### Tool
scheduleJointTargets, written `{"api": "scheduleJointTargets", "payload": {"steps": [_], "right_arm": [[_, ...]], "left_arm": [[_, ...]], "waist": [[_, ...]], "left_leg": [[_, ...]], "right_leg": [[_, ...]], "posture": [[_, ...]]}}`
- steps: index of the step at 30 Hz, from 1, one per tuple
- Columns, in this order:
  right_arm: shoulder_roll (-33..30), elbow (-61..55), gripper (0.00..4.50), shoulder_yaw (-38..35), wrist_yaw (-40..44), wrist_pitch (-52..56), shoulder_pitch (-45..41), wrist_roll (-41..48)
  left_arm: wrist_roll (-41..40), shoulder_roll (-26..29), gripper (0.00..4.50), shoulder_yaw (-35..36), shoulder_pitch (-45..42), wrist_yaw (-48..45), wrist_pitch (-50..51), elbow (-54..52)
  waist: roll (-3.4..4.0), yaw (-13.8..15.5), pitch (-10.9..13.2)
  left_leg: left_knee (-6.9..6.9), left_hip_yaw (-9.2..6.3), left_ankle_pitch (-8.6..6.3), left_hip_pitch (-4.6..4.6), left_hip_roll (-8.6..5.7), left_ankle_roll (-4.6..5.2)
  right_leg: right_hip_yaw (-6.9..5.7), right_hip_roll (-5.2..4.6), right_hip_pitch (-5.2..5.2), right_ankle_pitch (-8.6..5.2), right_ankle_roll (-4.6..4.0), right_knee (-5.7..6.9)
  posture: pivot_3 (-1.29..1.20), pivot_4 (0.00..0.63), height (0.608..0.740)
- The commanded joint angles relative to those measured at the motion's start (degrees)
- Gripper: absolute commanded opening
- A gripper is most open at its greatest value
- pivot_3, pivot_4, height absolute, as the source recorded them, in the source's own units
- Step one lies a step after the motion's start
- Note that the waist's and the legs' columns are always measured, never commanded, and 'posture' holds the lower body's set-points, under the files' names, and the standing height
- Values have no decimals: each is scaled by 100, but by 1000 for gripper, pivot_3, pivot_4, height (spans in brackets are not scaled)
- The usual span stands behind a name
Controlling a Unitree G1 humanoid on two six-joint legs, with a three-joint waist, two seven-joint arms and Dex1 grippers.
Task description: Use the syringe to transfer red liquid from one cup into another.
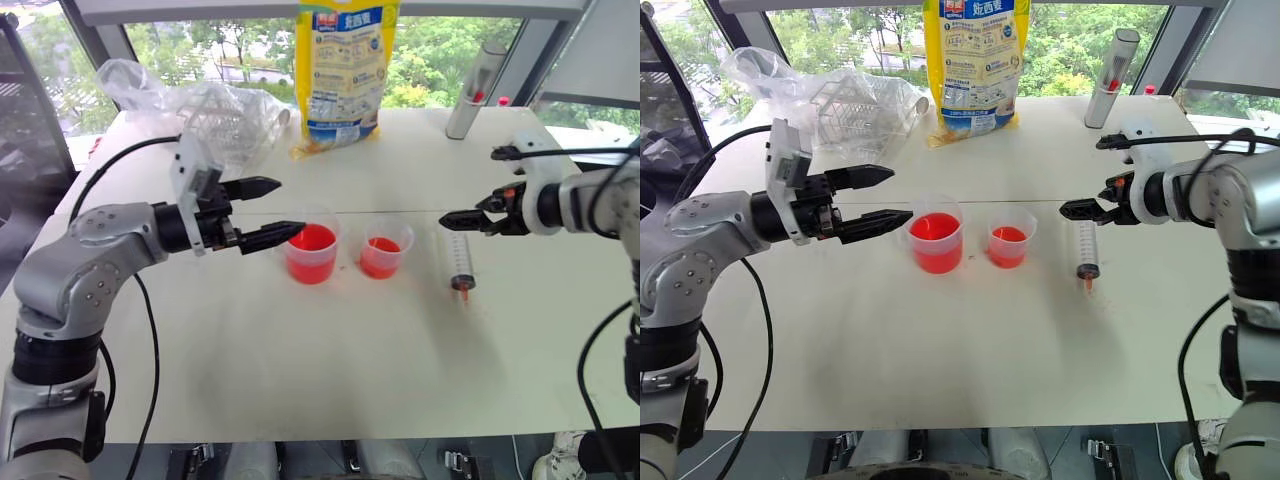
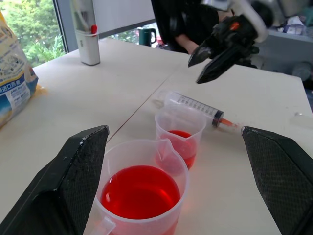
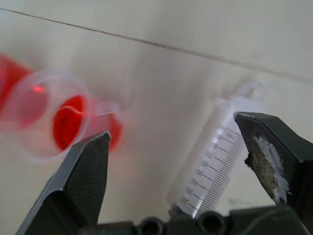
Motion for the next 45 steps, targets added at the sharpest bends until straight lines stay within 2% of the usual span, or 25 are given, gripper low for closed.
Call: {"api": "scheduleJointTargets", "payload": {"steps": [1,6,13,19,22,26,28,33,36,38,41,45], "right_arm": [[263,1060,4415,293,-143,303,-519,-479],[707,2163,4415,714,-90,384,-1009,-875],[1120,3317,4415,1335,262,-217,-1290,-1493],[1457,4102,4415,1575,551,-738,-1340,-1973],[1558,4242,3516,1609,685,-826,-1335,-2148],[1677,4364,1490,1445,763,-893,-1362,-2305],[1700,4362,1365,1419,812,-872,-1364,-2366],[1505,3931,1365,1127,855,-743,-1391,-2374],[1386,3123,1365,322,539,-871,-1439,-2255],[1381,2234,1365,-250,358,-1565,-1239,-2167],[1534,810,1365,-953,351,-3169,-751,-1979],[2183,-554,1365,-1621,325,-3631,-354,-1277]], "left_arm": [[45,-29,4500,92,-51,37,-149,-155],[22,-98,4500,135,66,150,-122,-335],[-45,-187,4500,210,238,368,-79,-558],[-58,-194,4500,241,278,474,-76,-628],[-60,-176,4500,273,298,518,-76,-651],[-34,-180,4500,267,286,547,-101,-647],[-27,-180,4500,259,263,548,-106,-625],[12,-156,4500,262,161,499,-142,-506],[24,-108,4500,345,34,431,-169,-320],[-3,-104,4500,423,-99,392,-185,-159],[18,-69,4500,439,-367,278,-236,109],[168,58,4500,353,-745,-14,-385,531]], "waist": [[0,6,0],[1,-11,0],[2,-15,-1],[2,-16,-1],[2,-23,-2],[1,-34,-3],[1,-37,-3],[3,-32,-1],[10,-22,3],[11,-18,2],[10,-12,2],[8,-25,0]], "left_leg": [[0,0,-1,-3,0,1],[2,2,-2,-5,-2,4],[7,2,-2,-2,-7,4],[7,2,-2,-2,-7,4],[9,2,-2,-1,-7,4],[10,2,-2,2,-6,3],[10,2,-2,5,-6,3],[9,2,-2,9,-6,3],[8,3,-2,3,-7,3],[6,3,-2,0,-7,3],[4,-1,-2,-3,-7,3],[0,-1,-2,1,-3,2]], "right_leg": [[-2,0,-1,0,0,0],[0,0,-4,1,2,-1],[-1,6,-2,2,2,2],[-2,5,-1,2,3,3],[-2,5,0,2,3,5],[-2,6,1,2,3,9],[-2,7,4,2,3,9],[-2,7,7,2,3,10],[-3,7,0,2,3,12],[-5,7,-6,2,3,15],[-11,9,-5,2,3,13],[-14,15,0,2,4,12]], "posture": [[0,150,740],[0,150,740],[0,150,740],[0,150,740],[0,150,740],[0,150,740],[0,150,740],[0,150,740],[0,150,740],[0,150,740],[0,150,740],[0,150,740]]}}
